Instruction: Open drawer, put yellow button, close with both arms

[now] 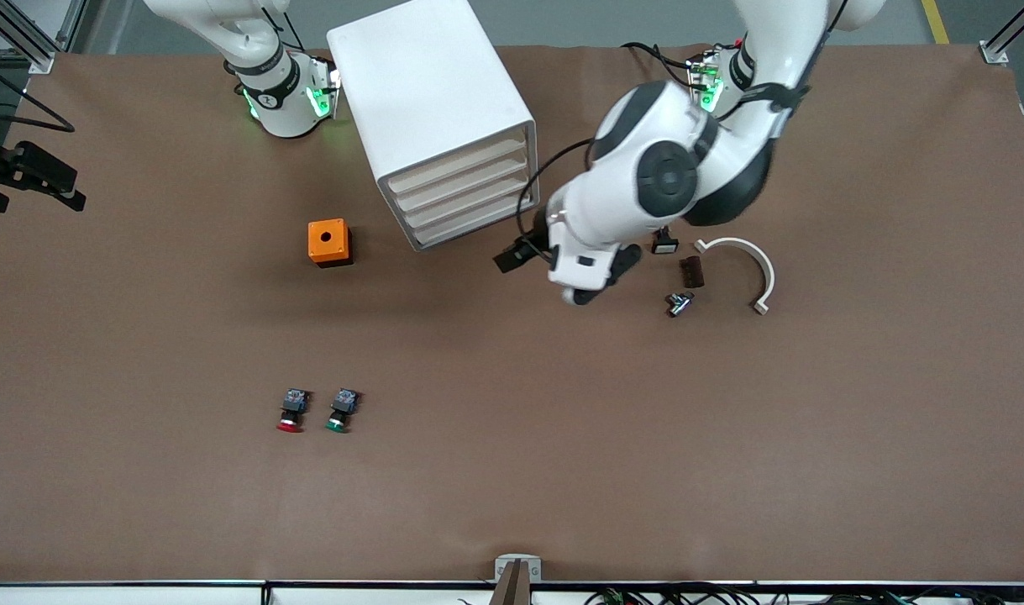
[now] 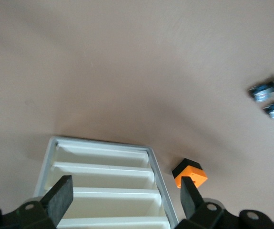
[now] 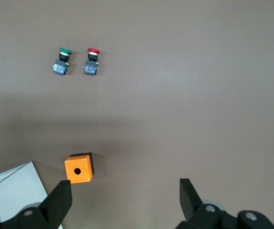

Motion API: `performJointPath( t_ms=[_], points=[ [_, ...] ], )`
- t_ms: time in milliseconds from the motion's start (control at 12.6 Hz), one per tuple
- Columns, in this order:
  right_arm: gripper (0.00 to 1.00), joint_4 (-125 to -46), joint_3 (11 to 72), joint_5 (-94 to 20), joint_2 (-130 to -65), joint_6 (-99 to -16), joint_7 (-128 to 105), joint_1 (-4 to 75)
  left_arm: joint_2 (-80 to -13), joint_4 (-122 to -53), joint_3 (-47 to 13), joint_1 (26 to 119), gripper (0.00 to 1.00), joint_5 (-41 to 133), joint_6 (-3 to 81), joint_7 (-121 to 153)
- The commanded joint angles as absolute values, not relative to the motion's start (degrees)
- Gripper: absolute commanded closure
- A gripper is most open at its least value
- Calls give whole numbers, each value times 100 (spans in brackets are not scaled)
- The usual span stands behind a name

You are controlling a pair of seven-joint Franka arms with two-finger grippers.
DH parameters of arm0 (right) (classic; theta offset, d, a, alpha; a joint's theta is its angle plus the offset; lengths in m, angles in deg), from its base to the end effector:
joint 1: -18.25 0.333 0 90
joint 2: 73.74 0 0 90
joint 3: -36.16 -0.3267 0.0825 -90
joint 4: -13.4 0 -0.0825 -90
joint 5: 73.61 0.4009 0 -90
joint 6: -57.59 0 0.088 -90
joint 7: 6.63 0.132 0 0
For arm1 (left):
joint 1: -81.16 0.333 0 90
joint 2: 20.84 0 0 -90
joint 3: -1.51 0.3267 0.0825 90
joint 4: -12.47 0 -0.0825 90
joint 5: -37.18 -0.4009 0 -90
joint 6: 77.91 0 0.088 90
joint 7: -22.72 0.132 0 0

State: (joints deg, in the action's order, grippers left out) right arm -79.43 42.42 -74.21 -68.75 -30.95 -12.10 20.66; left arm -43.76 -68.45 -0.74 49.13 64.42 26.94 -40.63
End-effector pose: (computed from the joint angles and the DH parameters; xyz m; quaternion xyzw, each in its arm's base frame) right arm 0.5395 -0.0403 0.6320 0.9999 0.0142 0.0058 0.0010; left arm 0.5582 -0.4335 0.4678 0.9239 0.3014 -0.1716 0.1616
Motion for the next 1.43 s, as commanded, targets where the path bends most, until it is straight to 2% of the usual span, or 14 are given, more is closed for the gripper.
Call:
performJointPath(
  t_ms=[0,318,637,1114,1353],
  points=[
    [0,-8144,4187,-7343,-6689,-3188,-1384,1931,-3633,-6936,-95,5669,1,6207,1837,-3181],
    [0,-8144,4204,-7212,-6671,-3205,-1322,1957,-3069,-6953,-104,6769,2,5652,755,-1416],
    [0,-8144,4204,-7203,-6645,-3197,-1313,1966,-2831,-6988,-112,7525,1,5012,165,273],
    [0,-8197,4275,-7203,-6592,-3162,-1243,1966,-2673,-7120,-156,7869,1,4290,154,1085],
    [0,-8205,4248,-7194,-6557,-3135,-1182,1975,-2349,-7680,-147,7878,1,4141,575,1164]
  ],
)
